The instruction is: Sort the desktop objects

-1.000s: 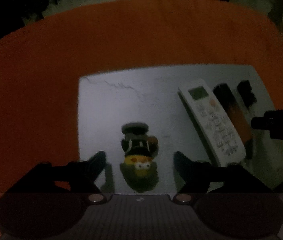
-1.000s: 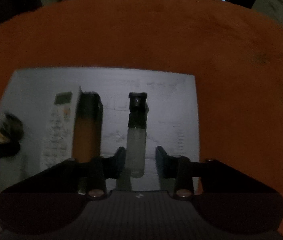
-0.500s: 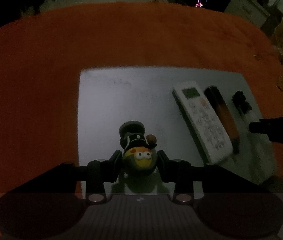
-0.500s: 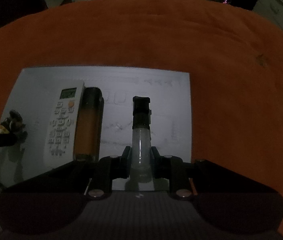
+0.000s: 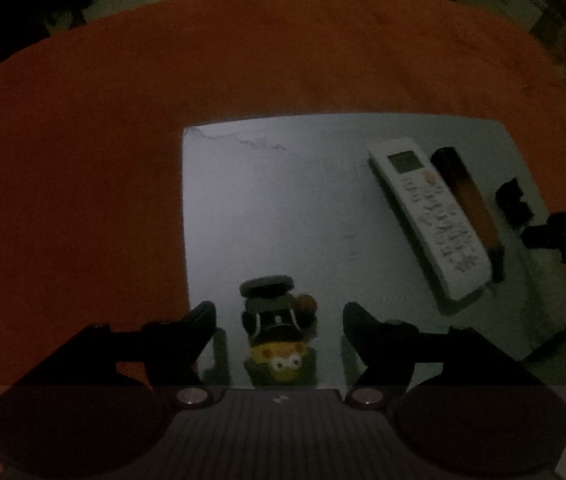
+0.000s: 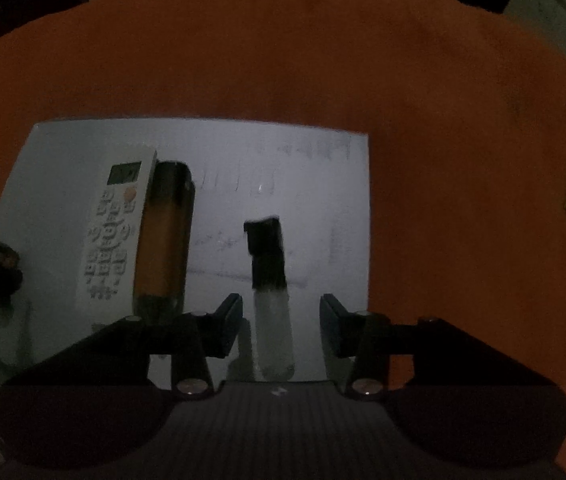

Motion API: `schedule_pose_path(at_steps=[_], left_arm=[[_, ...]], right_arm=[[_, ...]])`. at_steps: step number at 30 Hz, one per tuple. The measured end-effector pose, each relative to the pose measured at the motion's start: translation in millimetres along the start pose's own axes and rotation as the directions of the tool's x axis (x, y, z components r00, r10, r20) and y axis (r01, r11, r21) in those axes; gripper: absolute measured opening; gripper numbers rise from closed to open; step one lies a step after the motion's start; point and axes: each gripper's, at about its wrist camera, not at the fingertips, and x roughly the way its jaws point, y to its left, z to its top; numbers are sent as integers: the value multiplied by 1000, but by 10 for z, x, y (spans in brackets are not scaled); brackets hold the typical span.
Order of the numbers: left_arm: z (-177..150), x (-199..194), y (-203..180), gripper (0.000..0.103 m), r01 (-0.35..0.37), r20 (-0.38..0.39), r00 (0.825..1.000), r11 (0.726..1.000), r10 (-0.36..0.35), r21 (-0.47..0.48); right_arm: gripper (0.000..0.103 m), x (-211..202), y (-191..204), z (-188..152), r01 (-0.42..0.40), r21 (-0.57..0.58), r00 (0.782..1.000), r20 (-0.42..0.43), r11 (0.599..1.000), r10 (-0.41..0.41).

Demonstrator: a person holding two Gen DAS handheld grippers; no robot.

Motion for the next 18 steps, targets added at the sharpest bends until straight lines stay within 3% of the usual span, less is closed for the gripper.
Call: schedule_pose_path(at_steps=[3, 5, 6, 7, 18], left_arm=[[2, 75, -38, 65, -20, -12, 1000, 1000, 21, 17], [-15, 82, -68, 50, -15, -16, 1000, 999, 15, 30], [-27, 58, -71, 44, -1, -13, 1000, 1000, 2, 29], [-28, 35, -58, 37, 5, -3, 1000, 1000, -5, 23], [-40, -226, 92, 37, 70, 109, 992, 997, -67, -31]], right_arm=[[47, 14, 71, -19, 26, -43, 1000, 12, 999, -26], [43, 32, 102, -35, 37, -59, 999, 16, 998, -36], [29, 56, 97, -45, 30, -56, 999, 13, 998, -29], [22, 80, 92, -55, 23, -53, 1000, 10, 998, -22], [21, -212, -53, -76, -38, 11, 995, 92, 999, 36]])
